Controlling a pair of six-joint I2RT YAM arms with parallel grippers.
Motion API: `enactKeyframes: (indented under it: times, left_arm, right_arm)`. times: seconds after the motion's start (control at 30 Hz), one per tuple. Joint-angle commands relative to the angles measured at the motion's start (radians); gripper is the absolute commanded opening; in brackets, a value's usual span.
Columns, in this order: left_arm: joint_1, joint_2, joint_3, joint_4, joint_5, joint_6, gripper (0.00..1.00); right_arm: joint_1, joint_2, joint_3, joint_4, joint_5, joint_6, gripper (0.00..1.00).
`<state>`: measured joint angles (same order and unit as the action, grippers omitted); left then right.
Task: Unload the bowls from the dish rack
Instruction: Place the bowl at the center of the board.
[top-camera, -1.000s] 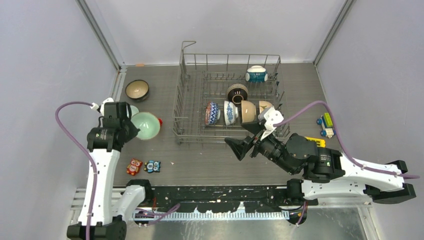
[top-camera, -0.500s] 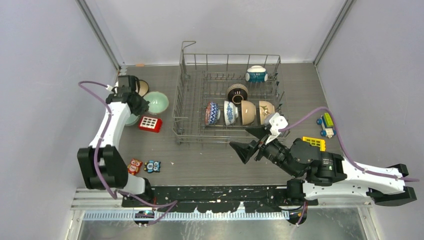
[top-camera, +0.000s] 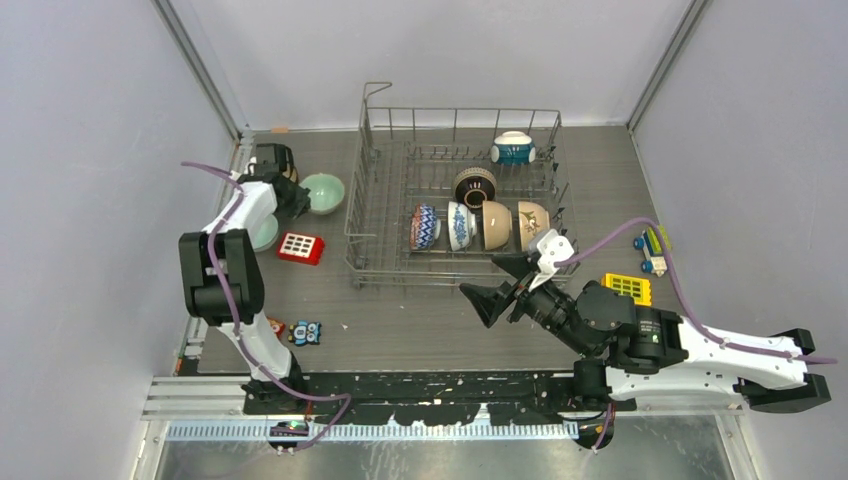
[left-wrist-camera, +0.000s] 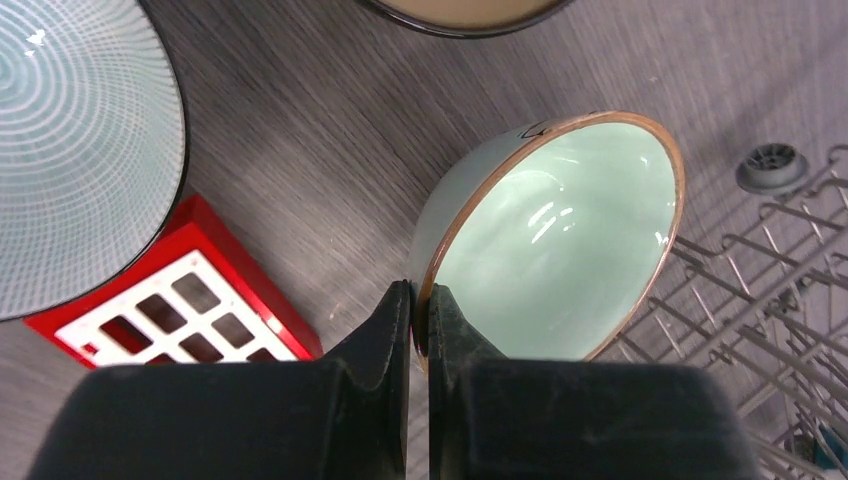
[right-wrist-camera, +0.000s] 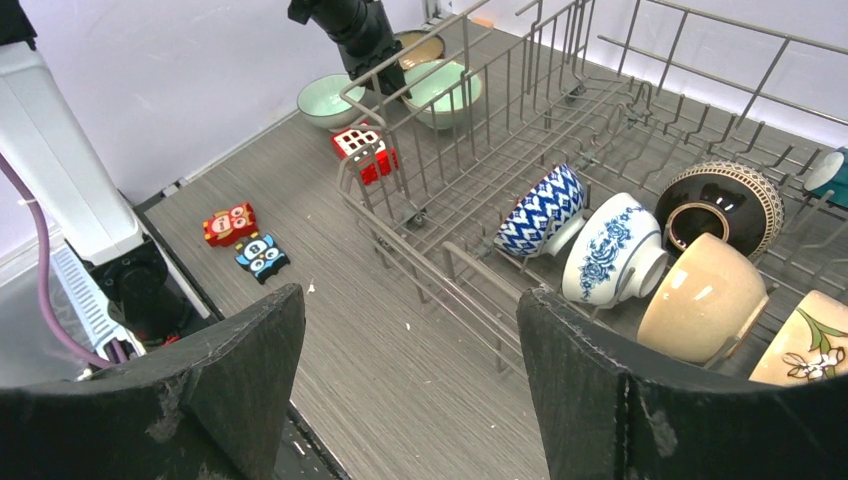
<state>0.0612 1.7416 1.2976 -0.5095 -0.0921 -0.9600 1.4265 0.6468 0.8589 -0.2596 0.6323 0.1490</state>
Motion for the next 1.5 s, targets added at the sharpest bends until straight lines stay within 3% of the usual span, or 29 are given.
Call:
enactKeyframes:
  times: [0.0, 0.37, 0.87, 1.27, 1.47]
  left_arm:
    - [0.002, 0.032, 0.08, 0.128, -0.001, -0.066, 0.0]
    - [0.0, 0.152, 0.145, 0.202, -0.026, -0.106, 0.0]
    - [0.0, 0.24, 0.216, 0.181, -0.013, -0.109, 0.0]
    - [0.0, 0.202, 0.201, 0.167, 0.034, -0.079, 0.46]
    - [0.001, 0.113, 0.197, 0.154, 0.068, -0.059, 0.62]
  right_arm:
    - [-0.001, 0.006, -0.013, 0.061, 0.045, -0.006, 0.82]
    - [-0.002, 0.051, -0.042, 0.094, 0.032, 0.021, 0.82]
    - [-0.001, 0.061, -0.04, 0.094, 0.056, 0.004, 0.82]
    - [-0.002, 0.047, -0.032, 0.082, 0.062, -0.007, 0.82]
    - [-0.002, 0.036, -0.023, 0.071, 0.06, -0.008, 0.82]
